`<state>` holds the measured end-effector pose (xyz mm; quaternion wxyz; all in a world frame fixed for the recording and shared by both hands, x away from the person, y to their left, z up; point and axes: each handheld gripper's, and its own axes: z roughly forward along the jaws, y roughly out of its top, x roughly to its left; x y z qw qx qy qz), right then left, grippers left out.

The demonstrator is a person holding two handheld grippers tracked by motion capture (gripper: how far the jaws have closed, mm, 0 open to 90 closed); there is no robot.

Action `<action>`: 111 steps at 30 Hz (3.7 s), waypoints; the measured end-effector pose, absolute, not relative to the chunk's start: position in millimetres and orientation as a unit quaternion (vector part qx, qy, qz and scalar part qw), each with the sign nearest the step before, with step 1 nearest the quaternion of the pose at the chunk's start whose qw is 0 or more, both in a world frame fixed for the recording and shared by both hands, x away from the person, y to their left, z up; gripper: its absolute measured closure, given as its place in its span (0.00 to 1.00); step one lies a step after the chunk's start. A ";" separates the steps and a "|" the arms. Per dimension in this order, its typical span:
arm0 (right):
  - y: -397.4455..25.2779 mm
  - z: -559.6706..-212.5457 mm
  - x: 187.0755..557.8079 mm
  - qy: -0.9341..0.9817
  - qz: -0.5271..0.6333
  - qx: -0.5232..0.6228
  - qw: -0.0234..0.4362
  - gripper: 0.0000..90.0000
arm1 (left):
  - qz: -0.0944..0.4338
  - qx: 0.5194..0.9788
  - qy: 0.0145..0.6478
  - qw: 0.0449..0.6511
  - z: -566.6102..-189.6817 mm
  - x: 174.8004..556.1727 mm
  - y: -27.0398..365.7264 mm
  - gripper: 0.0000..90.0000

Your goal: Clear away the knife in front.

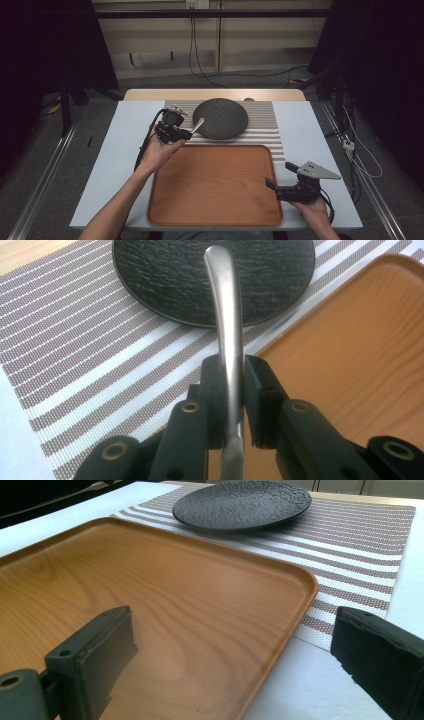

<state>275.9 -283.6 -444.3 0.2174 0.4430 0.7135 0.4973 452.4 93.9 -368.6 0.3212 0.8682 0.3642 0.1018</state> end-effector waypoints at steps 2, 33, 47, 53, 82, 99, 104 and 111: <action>-283.6 -444.2 275.6 0.713 0.498 0.443 0.217 0.04 | 0.099 0.869 0.364 0.320 -368.7 449.5 93.6 0.89; -283.6 -444.5 275.4 0.715 0.494 0.443 0.217 0.04 | 0.085 0.881 0.360 0.295 -387.2 405.6 85.0 0.89; -282.4 -444.8 275.8 0.716 0.496 0.441 0.216 0.04 | 0.069 0.893 0.354 0.267 -403.9 389.1 81.4 0.89; -281.7 -445.0 276.8 0.718 0.494 0.439 0.216 0.04 | 0.065 0.892 0.362 0.263 -410.2 385.3 85.4 0.89; -281.2 -444.0 274.1 0.720 0.495 0.436 0.217 0.04 | 0.042 0.891 0.374 0.254 -426.1 379.9 93.3 0.88; -283.6 -444.0 271.3 0.718 0.494 0.439 0.219 0.04 | 0.095 0.880 0.330 0.328 -419.2 376.3 98.4 0.41; -284.6 -443.9 271.1 0.716 0.496 0.440 0.218 0.04 | 0.094 0.882 0.319 0.335 -421.8 376.4 93.3 0.22; -283.4 -445.0 274.3 0.717 0.497 0.441 0.212 0.04 | 0.101 0.878 0.302 0.357 -414.1 372.4 91.0 0.15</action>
